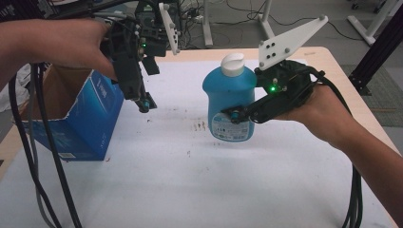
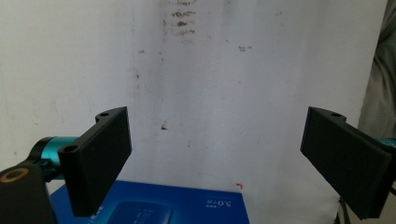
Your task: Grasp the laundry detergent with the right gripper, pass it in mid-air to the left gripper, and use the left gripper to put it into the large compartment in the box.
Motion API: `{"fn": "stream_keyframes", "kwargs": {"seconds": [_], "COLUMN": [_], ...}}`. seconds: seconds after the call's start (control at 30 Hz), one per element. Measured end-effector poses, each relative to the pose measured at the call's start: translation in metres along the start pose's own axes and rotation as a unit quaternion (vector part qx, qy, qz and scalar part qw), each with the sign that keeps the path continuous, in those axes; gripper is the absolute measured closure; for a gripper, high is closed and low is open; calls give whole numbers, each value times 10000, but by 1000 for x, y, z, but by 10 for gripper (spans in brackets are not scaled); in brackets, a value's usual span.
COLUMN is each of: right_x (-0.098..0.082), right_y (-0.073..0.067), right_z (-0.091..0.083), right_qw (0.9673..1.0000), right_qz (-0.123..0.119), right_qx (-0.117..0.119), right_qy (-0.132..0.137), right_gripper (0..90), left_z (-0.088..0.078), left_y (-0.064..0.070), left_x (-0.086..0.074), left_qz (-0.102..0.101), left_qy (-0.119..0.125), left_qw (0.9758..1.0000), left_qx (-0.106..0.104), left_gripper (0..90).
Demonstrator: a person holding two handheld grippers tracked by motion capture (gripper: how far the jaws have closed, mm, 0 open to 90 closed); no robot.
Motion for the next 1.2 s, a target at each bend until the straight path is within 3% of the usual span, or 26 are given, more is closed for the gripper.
{"fn": "stream_keyframes", "kwargs": {"seconds": [0.13,0.37,1.2], "right_x": [3,4,24], "right_y": [3,2,0], "right_z": [7,25,63], "right_qw": [10000,9996,9989], "right_qz": [4,20,-96], "right_qx": [-27,170,413], "right_qy": [-54,-214,-202], "right_gripper": [456,456,455], "left_z": [-3,-8,-19], "left_y": [3,8,23], "left_x": [2,8,32], "left_qz": [5,57,256], "left_qy": [1,93,433], "left_qw": [10000,9999,9987], "left_qx": [35,24,-121], "left_gripper": [87,87,87]}}
Point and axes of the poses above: each handheld gripper's, and its own axes: z roughly forward along the jaws, x roughly out of its top, y roughly to its right, the point moved 6 cm from there along z, roughly forward along the jaws, and after that the axes turned 9 degrees about x, right-handed, at the moved point
